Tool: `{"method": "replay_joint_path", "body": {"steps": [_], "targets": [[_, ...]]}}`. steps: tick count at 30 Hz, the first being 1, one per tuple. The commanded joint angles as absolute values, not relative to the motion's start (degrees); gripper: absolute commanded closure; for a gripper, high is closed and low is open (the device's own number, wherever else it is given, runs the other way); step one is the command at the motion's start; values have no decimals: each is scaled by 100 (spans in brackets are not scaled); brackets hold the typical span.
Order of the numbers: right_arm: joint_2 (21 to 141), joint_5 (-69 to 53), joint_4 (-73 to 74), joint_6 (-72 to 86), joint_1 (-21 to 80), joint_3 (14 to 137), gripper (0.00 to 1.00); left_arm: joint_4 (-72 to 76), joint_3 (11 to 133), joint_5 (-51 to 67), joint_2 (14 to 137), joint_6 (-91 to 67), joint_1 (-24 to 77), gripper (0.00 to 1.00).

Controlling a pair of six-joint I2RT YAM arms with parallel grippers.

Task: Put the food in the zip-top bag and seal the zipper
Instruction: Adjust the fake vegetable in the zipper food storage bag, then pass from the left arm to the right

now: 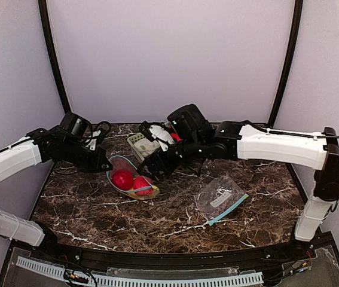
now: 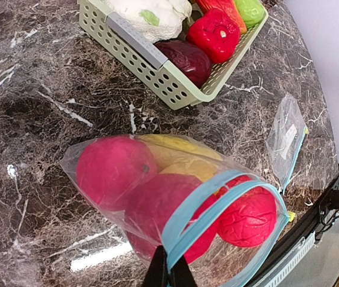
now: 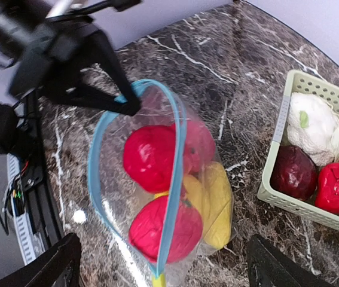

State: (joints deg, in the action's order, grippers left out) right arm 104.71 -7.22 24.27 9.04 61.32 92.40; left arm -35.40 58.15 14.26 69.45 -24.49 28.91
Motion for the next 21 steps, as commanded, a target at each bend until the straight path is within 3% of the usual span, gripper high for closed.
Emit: {"method": "replay_joint_path", "body": {"steps": [1,10,21], "targets": [[9688,-1390,1201,504,6146,8091,12,-3497,5898,1413,6950,-2459,2918,99],[9180,-1179,343,307,6228,6477,39,-3528,5881,1385,6933,-2452,2918,99],[9584,-379,243,42,6494,6517,61,-3586,5852,1359,6896,-2452,2918,99]]}}
